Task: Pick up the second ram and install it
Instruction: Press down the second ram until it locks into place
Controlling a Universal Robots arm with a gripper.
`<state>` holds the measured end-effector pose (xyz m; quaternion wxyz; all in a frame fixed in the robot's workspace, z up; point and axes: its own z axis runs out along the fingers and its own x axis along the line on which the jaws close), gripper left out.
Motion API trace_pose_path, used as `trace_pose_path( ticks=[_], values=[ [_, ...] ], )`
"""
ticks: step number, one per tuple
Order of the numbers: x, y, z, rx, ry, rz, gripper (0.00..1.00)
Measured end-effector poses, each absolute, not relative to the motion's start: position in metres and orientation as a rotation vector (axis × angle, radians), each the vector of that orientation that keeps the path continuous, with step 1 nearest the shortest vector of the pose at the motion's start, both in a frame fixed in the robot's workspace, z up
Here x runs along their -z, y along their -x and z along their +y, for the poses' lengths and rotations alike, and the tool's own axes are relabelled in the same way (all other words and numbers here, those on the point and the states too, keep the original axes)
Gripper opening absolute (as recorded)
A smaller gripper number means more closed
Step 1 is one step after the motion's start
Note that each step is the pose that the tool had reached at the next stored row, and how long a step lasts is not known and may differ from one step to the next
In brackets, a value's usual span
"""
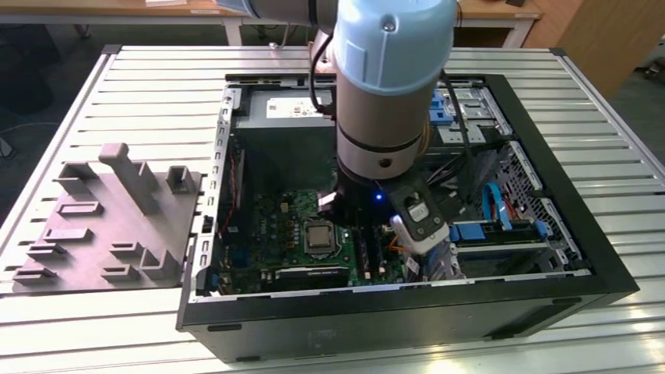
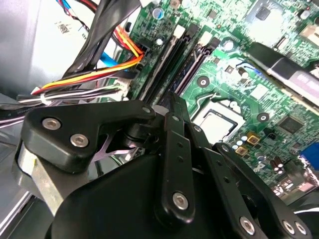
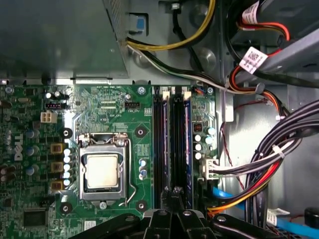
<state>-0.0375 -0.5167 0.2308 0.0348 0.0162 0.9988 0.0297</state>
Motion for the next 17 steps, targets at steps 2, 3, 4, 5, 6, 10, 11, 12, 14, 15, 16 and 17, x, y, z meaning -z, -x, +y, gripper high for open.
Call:
trace_pose_path(
  ticks=[2,3,4,5,6,10,11,12,14,15,16,17],
  values=[
    [-0.231,0.037,-0.518,-0.091,-0.05,3.07,0.1],
    [-0.231,0.037,-0.519,-0.091,-0.05,3.07,0.1],
    [-0.231,0.037,-0.519,-0.091,-0.05,3.07,0.1],
    [-0.231,0.037,-0.52,-0.092,-0.05,3.07,0.1],
    [-0.231,0.037,-0.521,-0.092,-0.05,3.07,0.1],
    [-0.231,0.037,-0.524,-0.092,-0.05,3.07,0.1],
    [-0.231,0.037,-0.526,-0.091,-0.05,3.07,0.1],
    [-0.231,0.037,-0.527,-0.092,-0.051,3.07,0.1],
    [-0.231,0.037,-0.529,-0.091,-0.052,3.07,0.1],
    [-0.231,0.037,-0.53,-0.092,-0.052,3.07,0.1],
    [-0.231,0.037,-0.531,-0.091,-0.054,3.07,0.1],
    [-0.231,0.037,-0.531,-0.091,-0.055,3.07,0.1]
  ],
)
